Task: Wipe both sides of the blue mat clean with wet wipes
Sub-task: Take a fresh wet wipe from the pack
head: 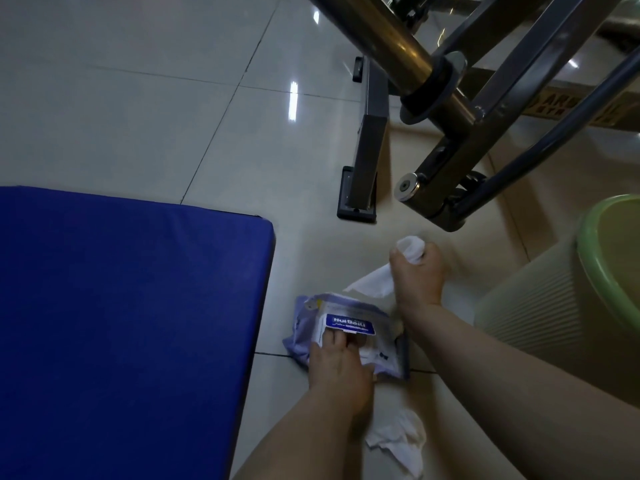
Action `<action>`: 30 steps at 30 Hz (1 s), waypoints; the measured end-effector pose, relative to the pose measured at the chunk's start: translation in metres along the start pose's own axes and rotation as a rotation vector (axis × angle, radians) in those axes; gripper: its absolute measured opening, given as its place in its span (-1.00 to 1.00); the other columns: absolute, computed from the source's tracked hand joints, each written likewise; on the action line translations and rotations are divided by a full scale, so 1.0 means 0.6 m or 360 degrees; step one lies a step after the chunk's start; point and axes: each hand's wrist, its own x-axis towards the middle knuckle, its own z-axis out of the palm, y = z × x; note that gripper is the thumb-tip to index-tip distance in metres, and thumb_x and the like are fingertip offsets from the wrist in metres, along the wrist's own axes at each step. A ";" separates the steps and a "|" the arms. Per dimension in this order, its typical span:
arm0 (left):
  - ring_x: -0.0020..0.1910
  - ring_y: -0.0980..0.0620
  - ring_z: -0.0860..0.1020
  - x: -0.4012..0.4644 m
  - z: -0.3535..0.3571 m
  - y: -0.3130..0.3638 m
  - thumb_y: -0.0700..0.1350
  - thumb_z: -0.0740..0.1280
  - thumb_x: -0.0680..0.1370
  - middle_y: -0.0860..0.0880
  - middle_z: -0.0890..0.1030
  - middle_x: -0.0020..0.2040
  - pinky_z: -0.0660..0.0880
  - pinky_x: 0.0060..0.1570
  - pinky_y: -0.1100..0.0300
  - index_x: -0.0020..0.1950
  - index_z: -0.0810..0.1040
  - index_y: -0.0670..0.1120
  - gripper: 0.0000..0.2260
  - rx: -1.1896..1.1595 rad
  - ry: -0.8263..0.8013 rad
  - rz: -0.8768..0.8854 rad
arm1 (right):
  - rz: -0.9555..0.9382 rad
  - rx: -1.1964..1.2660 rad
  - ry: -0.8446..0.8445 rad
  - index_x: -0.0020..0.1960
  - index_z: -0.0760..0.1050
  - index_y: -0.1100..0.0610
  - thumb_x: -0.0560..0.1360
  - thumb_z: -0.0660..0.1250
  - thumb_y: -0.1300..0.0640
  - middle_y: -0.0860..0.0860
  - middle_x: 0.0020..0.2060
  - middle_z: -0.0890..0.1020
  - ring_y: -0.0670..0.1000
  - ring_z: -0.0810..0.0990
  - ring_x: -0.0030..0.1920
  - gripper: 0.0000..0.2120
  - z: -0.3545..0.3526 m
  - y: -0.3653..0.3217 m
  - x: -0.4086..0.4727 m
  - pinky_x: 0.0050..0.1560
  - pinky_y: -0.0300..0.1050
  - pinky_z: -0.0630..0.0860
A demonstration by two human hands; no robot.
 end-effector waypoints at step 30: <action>0.20 0.02 0.50 -0.013 -0.040 -0.033 0.04 0.14 0.63 0.02 0.50 0.28 0.49 0.19 0.06 0.29 0.46 0.10 -0.75 -0.1291 0.0241 -0.0081 | 0.1055 0.0729 -0.0389 0.11 0.49 0.12 0.57 0.21 0.30 0.24 0.13 0.51 0.22 0.55 -0.02 -0.82 0.045 -0.032 -0.030 -0.16 0.06 0.63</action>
